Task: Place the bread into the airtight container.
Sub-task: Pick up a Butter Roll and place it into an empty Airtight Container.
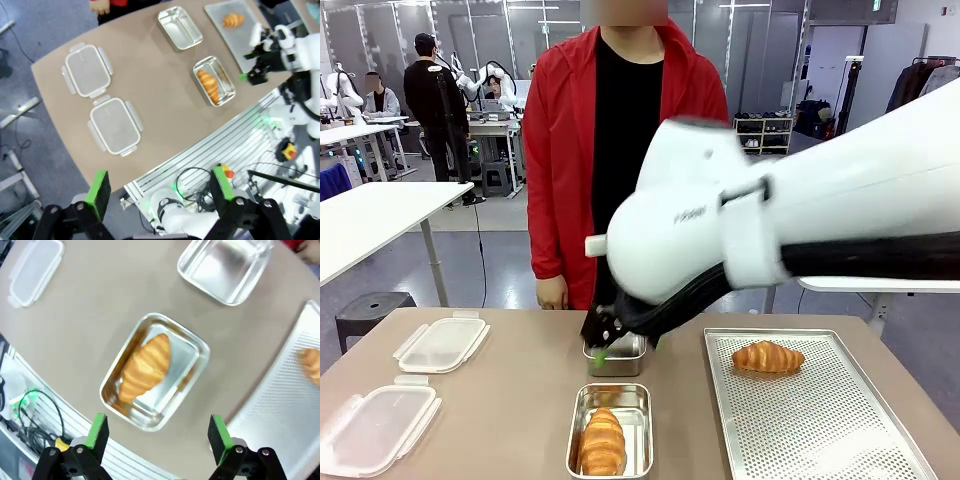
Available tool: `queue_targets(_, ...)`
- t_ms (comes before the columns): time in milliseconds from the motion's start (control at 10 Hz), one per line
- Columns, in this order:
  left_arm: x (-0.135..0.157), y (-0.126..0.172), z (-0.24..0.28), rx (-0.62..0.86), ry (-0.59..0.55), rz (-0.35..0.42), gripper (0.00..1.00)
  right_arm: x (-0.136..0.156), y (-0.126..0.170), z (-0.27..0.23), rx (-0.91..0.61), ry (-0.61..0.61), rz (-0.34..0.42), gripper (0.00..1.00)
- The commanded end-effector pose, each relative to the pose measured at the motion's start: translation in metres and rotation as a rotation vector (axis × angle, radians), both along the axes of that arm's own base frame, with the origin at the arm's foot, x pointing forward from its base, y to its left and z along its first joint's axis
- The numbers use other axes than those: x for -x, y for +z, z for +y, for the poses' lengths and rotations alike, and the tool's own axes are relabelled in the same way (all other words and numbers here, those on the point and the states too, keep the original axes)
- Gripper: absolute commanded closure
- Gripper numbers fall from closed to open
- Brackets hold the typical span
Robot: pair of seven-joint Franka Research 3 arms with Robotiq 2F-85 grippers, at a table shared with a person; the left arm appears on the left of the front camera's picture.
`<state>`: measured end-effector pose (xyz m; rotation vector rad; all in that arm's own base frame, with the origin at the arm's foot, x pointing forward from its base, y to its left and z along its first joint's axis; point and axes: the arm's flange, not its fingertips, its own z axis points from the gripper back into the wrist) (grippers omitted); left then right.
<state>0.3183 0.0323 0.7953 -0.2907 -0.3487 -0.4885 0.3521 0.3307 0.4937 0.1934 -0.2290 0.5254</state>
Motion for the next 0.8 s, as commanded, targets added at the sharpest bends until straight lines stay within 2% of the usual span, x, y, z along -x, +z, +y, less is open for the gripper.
queue_targets(0, 0.001, 0.000, 0.000, -0.003, -0.009, -0.002, 0.00, 0.001, 0.028, -0.044, 0.076, 0.040, -0.018, 0.00)
queue_targets(200, 0.001, 0.000, 0.000, -0.003, -0.009, -0.002, 0.00, 0.008, 0.070, -0.084, 0.078, 0.024, -0.080, 0.00)
queue_targets(400, 0.001, 0.000, 0.000, -0.003, -0.009, -0.002, 0.00, 0.023, 0.109, -0.135, 0.112, 0.063, -0.131, 0.00)
queue_targets(600, 0.001, 0.000, 0.000, -0.003, -0.009, -0.002, 0.00, 0.012, 0.122, -0.183, 0.097, 0.128, -0.156, 0.00)
queue_targets(700, 0.001, 0.000, 0.000, -0.003, -0.009, -0.002, 0.00, -0.002, 0.119, -0.208, 0.099, 0.185, -0.174, 0.00)
